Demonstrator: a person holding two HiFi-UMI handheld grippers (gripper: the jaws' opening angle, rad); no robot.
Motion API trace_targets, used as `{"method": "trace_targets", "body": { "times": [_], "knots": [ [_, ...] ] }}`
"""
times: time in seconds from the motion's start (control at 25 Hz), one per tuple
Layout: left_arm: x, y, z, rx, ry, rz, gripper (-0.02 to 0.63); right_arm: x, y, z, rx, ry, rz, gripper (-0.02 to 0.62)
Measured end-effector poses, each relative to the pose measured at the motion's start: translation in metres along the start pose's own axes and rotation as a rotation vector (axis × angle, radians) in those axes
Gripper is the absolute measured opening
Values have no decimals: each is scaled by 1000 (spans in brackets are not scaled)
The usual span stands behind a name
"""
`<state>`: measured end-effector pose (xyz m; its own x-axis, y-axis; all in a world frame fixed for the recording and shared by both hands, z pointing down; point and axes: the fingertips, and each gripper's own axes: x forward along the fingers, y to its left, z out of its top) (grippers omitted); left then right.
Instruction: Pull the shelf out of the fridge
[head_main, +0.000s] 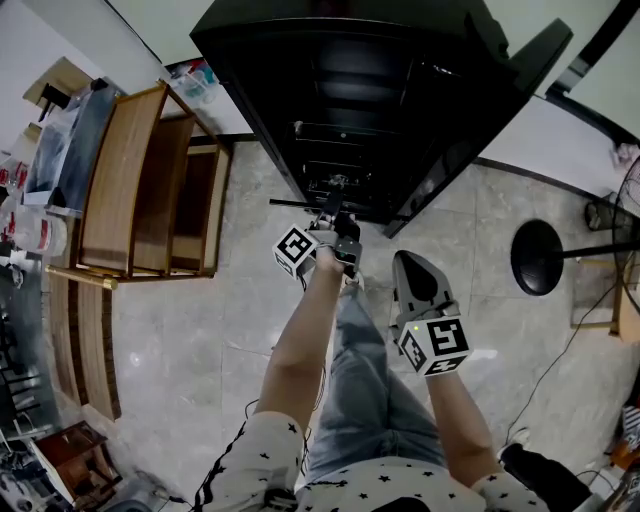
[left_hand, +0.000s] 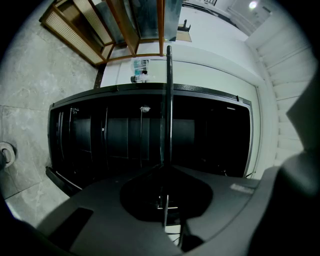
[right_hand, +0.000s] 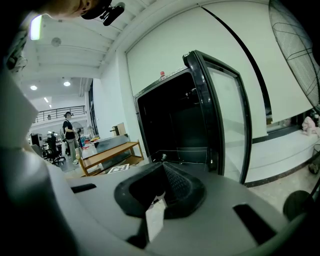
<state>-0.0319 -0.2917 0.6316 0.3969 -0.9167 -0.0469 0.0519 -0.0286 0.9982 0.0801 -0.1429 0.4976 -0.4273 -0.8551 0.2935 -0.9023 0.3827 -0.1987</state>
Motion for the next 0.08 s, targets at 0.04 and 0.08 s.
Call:
{"method": "trace_targets", "body": {
  "times": [0.04, 0.08],
  "knots": [
    [0, 0, 0, -1, 1, -1, 21, 0, 0, 0, 0, 0, 0, -8],
    [1, 0, 0, -2, 2, -3, 21, 1, -1, 1, -1, 0, 1, -8]
  ]
}}
